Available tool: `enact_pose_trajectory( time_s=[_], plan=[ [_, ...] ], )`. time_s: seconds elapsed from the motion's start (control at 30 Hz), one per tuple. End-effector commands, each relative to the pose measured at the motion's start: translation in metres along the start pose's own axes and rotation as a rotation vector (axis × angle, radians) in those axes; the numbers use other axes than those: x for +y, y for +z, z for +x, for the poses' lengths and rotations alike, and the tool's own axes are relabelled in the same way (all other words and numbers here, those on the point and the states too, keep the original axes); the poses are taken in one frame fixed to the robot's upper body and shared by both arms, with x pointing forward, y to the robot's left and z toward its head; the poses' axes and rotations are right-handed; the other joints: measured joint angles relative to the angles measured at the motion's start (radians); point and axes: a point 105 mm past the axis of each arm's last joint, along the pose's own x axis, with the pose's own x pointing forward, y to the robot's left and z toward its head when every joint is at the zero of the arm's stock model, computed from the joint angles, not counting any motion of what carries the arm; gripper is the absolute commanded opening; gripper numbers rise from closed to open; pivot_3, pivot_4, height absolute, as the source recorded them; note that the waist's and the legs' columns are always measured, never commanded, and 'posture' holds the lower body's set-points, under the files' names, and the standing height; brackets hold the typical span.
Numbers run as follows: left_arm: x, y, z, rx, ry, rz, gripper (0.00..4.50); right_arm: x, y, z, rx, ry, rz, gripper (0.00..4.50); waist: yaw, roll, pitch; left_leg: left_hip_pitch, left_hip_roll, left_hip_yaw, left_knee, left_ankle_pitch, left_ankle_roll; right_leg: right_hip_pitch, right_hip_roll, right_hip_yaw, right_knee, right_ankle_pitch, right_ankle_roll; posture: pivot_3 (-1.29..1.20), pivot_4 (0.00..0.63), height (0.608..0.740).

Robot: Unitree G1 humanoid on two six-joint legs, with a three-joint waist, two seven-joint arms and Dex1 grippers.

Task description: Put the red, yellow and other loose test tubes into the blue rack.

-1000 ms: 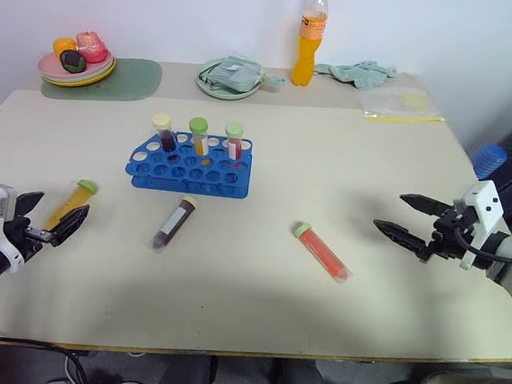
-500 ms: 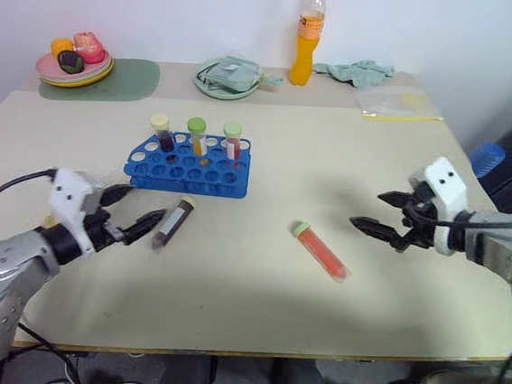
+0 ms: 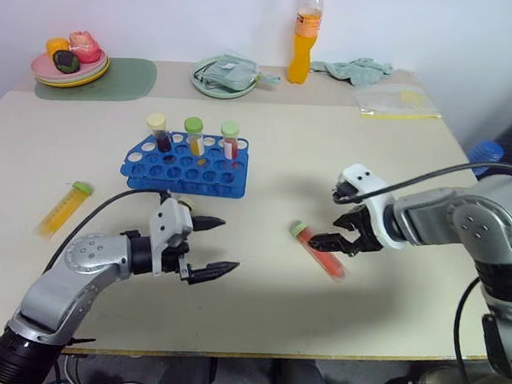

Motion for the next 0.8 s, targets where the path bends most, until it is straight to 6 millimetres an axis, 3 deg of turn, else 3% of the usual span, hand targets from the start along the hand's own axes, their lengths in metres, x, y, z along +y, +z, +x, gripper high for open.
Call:
enact_pose_trajectory(
  time_s=[0.03, 0.23, 0.33, 0.47, 0.53, 0.6, 0.73, 0.8],
  plan=[
    [-0.008, 0.003, 0.0, -0.009, -0.025, 0.037, 4.47, 0.001, 0.003, 0.007, 0.039, 0.0, 0.031, 4.5, 0.002, 0.0, 0.0, 0.0, 0.0, 0.0, 0.0, 0.0, 0.0, 0.0, 0.0, 0.0, 0.0, 0.0, 0.0, 0.0, 0.15, 0.74],
    [-0.017, -0.005, -0.006, -0.006, 0.006, 0.009, 4.47, 0.013, 0.001, 0.019, 0.108, 0.056, 0.081, 4.5, 0.005, 0.0, 0.0, 0.0, 0.001, 0.0, 0.0, 0.0, 0.001, 0.0, 0.0, 0.0, 0.0, 0.0, 0.0, 0.0, 0.15, 0.74],
    [-0.018, -0.005, -0.005, -0.026, 0.03, -0.021, 4.5, 0.014, 0.001, 0.023, 0.12, 0.05, 0.098, 3.59, 0.004, 0.0, 0.0, 0.0, 0.0, 0.0, 0.001, 0.0, 0.001, 0.0, 0.0, 0.0, 0.0, 0.0, 0.0, 0.0, 0.15, 0.74],
    [-0.022, -0.009, -0.005, -0.011, 0.025, -0.026, 4.5, 0.016, 0.004, 0.022, 0.118, 0.048, 0.1, 1.58, 0.003, 0.001, 0.0, 0.0, 0.0, 0.0, 0.001, 0.0, 0.001, 0.0, 0.0, 0.0, 0.001, 0.0, 0.0, 0.0, 0.15, 0.74],
    [-0.019, -0.01, -0.006, -0.008, 0.034, -0.028, 4.5, 0.019, 0.006, 0.016, 0.104, 0.053, 0.084, 0.8, 0.003, 0.001, 0.0, 0.0, 0.0, 0.0, 0.001, 0.0, 0.001, 0.0, 0.0, 0.0, 0.001, 0.0, 0.0, 0.0, 0.15, 0.74],
    [-0.015, -0.01, -0.007, -0.006, 0.051, -0.029, 4.5, 0.021, 0.011, 0.011, 0.069, 0.04, 0.049, 0.8, 0.003, 0.001, 0.0, 0.0, 0.0, 0.0, 0.001, 0.0, 0.001, 0.0, 0.0, 0.0, 0.001, 0.0, 0.0, 0.0, 0.15, 0.74],
    [0.007, -0.006, -0.019, -0.033, 0.172, -0.063, 4.5, 0.037, 0.04, -0.007, -0.223, 0.016, -0.065, 0.8, 0.003, 0.001, 0.001, -0.001, 0.0, 0.0, 0.001, -0.001, 0.001, -0.001, 0.0, 0.0, 0.001, 0.0, 0.0, 0.0, 0.15, 0.74],
    [0.021, -0.004, -0.031, -0.058, 0.256, -0.092, 4.5, 0.052, 0.074, -0.023, -0.573, 0.05, -0.137, 0.8, 0.004, 0.001, 0.0, -0.001, 0.0, -0.001, 0.001, -0.001, 0.002, -0.001, 0.001, 0.0, 0.001, 0.0, 0.0, 0.0, 0.15, 0.74]
  ],
)
